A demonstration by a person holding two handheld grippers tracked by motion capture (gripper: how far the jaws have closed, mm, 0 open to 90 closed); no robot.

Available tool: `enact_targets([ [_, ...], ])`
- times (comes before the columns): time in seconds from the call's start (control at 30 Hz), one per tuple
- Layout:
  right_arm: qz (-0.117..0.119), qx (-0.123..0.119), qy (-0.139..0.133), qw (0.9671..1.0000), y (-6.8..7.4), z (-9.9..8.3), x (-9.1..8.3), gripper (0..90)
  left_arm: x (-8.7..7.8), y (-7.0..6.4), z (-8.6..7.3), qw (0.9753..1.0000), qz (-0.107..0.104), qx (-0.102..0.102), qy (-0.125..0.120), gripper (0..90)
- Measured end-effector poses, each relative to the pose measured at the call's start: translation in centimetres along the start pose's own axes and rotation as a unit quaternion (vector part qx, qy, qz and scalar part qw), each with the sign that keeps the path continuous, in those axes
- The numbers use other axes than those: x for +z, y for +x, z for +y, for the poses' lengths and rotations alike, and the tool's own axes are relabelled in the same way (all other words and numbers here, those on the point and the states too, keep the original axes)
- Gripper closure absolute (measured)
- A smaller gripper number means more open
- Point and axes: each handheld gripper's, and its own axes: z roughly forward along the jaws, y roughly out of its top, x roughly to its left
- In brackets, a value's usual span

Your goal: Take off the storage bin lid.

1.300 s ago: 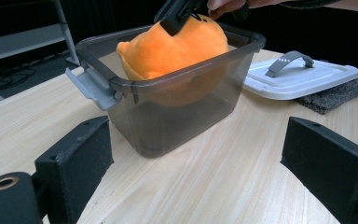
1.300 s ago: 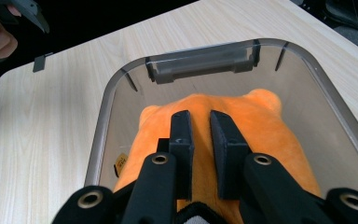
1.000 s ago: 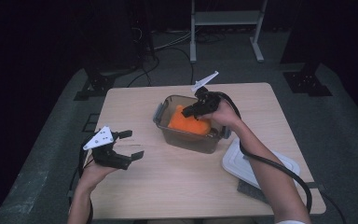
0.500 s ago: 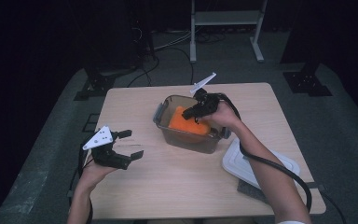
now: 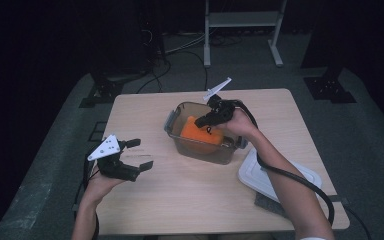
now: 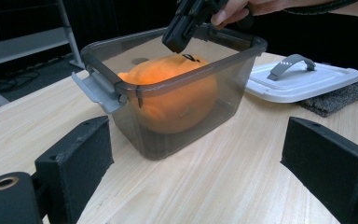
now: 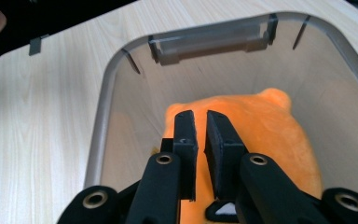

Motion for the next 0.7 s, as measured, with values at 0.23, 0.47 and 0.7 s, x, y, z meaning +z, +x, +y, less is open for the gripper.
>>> enact_targets([
  [0.23,0.009,0.000,-0.020,0.9998,0.7,0.0,-1.0,77.4,0.0,0.0,0.0,1.0000,0.000,-0.001,0.001,7.8],
  [0.47,0.009,-0.005,-0.035,0.9993,1.4,-0.8,-2.8,70.7,0.0,0.1,-0.1,1.0000,0.002,-0.002,-0.001,7.8],
  [0.7,0.016,-0.003,-0.059,0.9981,2.1,-2.0,-4.7,65.1,-0.2,0.3,-0.1,0.9999,0.003,-0.010,-0.011,7.8],
])
